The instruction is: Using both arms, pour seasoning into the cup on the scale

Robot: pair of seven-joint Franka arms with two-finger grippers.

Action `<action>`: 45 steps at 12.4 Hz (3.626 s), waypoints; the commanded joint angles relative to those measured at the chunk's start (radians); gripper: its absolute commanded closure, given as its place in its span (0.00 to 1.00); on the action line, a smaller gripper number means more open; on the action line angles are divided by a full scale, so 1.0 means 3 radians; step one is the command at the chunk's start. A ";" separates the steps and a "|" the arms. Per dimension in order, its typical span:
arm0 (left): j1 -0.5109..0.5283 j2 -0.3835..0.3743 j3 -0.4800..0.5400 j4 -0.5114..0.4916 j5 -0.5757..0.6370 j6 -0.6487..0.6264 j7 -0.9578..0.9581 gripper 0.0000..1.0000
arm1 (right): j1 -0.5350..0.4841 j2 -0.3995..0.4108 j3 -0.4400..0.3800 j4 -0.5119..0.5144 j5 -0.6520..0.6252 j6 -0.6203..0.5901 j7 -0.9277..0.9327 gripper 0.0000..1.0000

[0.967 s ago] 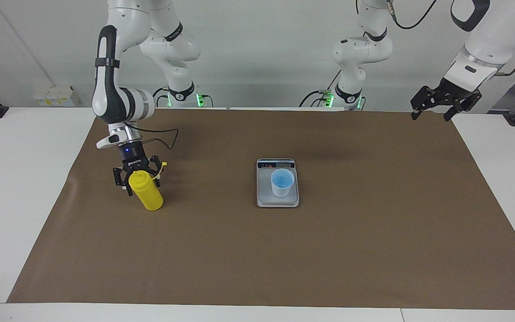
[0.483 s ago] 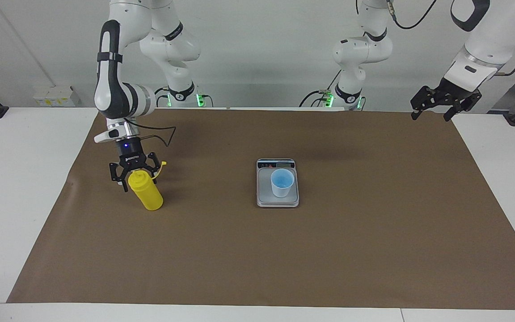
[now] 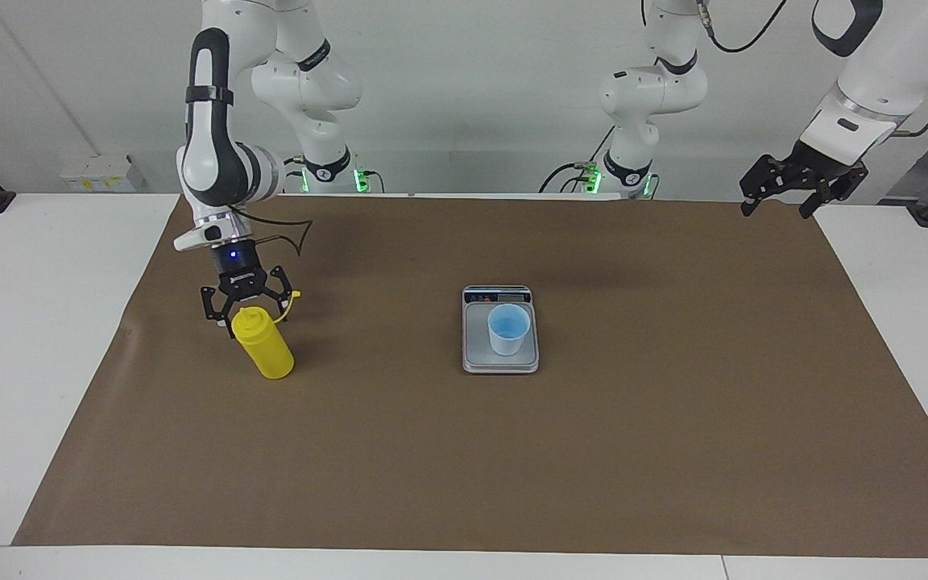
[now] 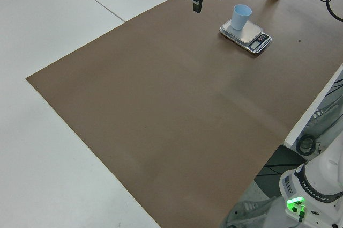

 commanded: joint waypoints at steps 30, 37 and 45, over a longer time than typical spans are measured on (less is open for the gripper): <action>-0.0004 -0.0048 0.0006 -0.0057 -0.0004 -0.0009 -0.0036 0.00 | -0.0535 0.0525 0.0022 0.2360 -0.5428 -0.2678 0.4422 0.00; -0.0004 -0.0053 0.0006 -0.0057 -0.0004 -0.0014 -0.0036 0.00 | 0.0084 0.0350 0.0053 0.2815 -0.6180 -0.3619 0.6480 0.00; -0.0004 -0.0048 0.0006 -0.0057 -0.0004 -0.0009 -0.0036 0.00 | 0.0089 0.0258 0.0196 0.3199 -0.6135 -0.4330 0.7524 0.00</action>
